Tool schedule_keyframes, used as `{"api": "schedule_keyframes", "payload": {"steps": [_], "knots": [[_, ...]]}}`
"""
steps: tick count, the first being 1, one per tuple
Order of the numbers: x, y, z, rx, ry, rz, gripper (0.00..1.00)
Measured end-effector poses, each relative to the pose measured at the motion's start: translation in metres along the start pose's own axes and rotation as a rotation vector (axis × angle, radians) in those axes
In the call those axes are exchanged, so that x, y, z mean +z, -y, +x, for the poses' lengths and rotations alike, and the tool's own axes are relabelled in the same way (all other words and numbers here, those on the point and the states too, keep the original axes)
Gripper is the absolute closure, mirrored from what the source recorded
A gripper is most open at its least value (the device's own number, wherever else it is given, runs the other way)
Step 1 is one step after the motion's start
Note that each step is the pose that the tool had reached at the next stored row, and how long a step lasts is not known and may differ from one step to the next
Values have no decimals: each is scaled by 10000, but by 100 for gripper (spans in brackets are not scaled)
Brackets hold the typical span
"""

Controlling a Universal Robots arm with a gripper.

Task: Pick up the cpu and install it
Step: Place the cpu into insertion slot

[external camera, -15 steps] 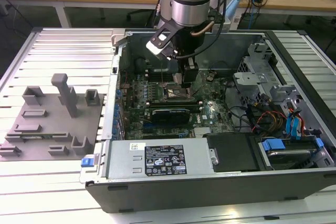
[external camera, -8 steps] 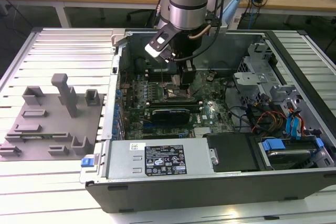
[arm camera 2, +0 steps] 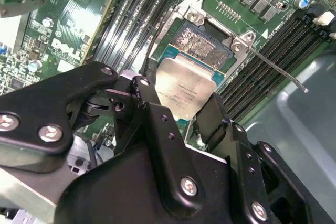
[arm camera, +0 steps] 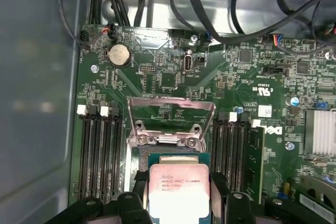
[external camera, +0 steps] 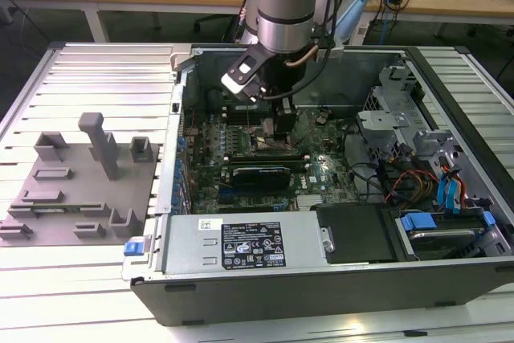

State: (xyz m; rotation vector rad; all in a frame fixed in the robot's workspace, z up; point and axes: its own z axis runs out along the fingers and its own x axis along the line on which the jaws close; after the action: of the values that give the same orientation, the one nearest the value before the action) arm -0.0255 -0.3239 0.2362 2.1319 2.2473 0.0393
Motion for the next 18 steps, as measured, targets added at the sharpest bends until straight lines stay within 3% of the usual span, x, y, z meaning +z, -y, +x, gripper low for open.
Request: {"api": "schedule_keyframes", "payload": {"steps": [8,13,18], "knots": [[98,16,37,236,11,4,45],[213,36,52,520,23,7,45],[263,74,60,617,27,9,45]]}}
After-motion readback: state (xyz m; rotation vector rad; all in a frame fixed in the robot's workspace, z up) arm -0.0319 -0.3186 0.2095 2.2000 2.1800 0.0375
